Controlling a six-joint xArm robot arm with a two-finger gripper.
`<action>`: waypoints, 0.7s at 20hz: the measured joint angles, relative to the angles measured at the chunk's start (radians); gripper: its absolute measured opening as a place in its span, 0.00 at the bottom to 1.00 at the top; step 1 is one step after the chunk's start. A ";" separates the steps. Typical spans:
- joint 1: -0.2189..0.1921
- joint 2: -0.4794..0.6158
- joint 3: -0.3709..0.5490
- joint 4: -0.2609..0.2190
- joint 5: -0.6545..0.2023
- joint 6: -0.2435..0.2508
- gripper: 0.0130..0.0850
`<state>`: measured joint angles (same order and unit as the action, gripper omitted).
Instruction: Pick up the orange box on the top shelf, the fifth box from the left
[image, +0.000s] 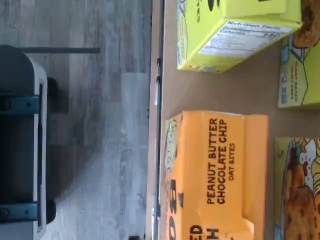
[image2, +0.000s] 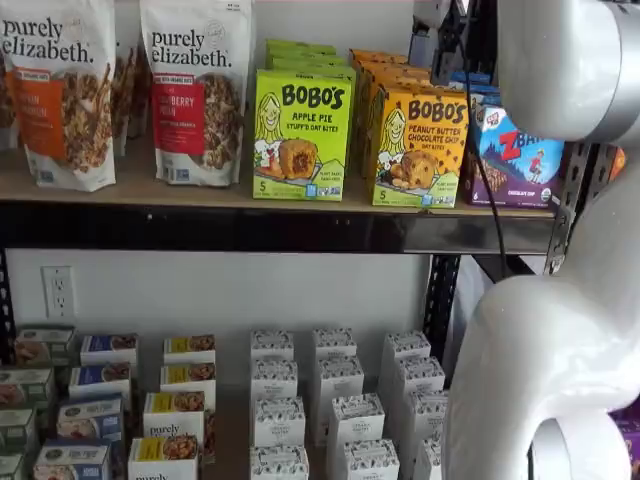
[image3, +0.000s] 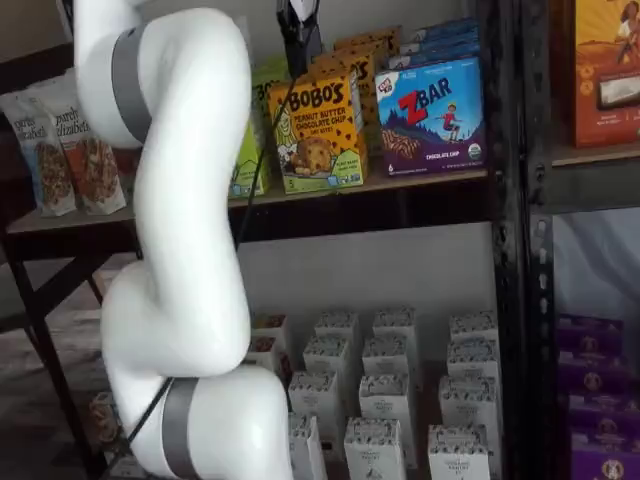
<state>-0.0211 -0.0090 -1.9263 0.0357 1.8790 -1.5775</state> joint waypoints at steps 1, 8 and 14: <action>-0.001 0.003 -0.007 0.007 0.010 0.002 1.00; 0.017 -0.016 0.004 0.021 0.037 0.025 1.00; 0.020 -0.027 0.029 0.015 0.026 0.025 1.00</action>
<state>-0.0015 -0.0361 -1.8978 0.0507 1.9050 -1.5521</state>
